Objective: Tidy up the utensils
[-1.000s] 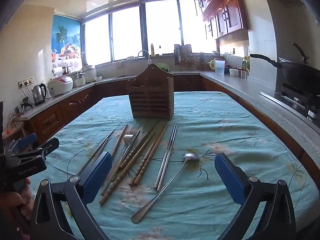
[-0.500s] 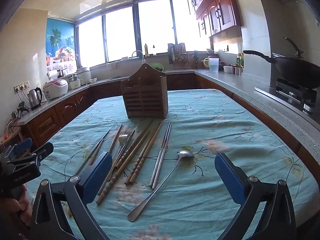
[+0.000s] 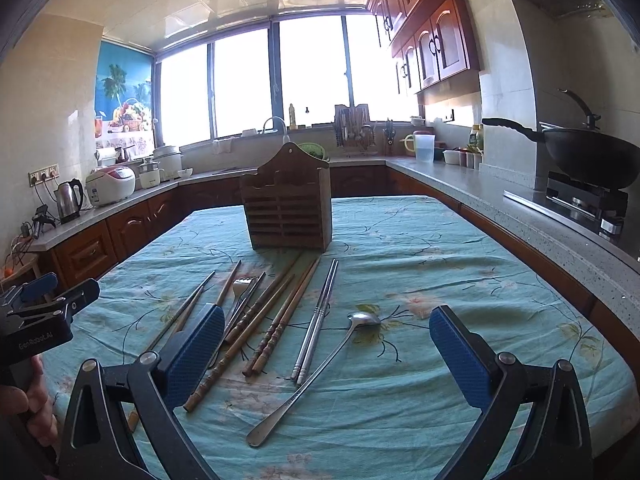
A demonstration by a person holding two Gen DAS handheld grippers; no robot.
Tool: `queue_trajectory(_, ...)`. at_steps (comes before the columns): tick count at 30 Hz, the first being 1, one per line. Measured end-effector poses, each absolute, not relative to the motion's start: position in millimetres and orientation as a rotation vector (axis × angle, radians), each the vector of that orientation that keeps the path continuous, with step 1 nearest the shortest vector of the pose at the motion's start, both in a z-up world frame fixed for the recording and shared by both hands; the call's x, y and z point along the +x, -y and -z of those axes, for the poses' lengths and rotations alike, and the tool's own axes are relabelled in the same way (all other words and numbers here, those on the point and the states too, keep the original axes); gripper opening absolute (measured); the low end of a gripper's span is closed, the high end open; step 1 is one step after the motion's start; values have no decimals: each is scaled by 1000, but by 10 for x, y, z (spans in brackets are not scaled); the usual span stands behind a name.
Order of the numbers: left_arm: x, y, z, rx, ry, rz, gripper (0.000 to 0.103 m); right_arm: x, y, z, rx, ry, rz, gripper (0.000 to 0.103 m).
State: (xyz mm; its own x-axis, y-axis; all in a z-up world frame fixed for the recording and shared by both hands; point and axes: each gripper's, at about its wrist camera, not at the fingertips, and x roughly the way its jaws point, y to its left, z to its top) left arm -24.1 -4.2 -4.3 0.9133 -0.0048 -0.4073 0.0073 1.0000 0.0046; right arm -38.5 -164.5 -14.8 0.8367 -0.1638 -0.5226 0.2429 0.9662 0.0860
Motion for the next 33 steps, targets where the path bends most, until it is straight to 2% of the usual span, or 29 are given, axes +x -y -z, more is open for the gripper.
queue_trajectory(33, -245, 29, 61, 8, -408, 11, 102, -359, 1613, 185, 142, -531, 211, 103)
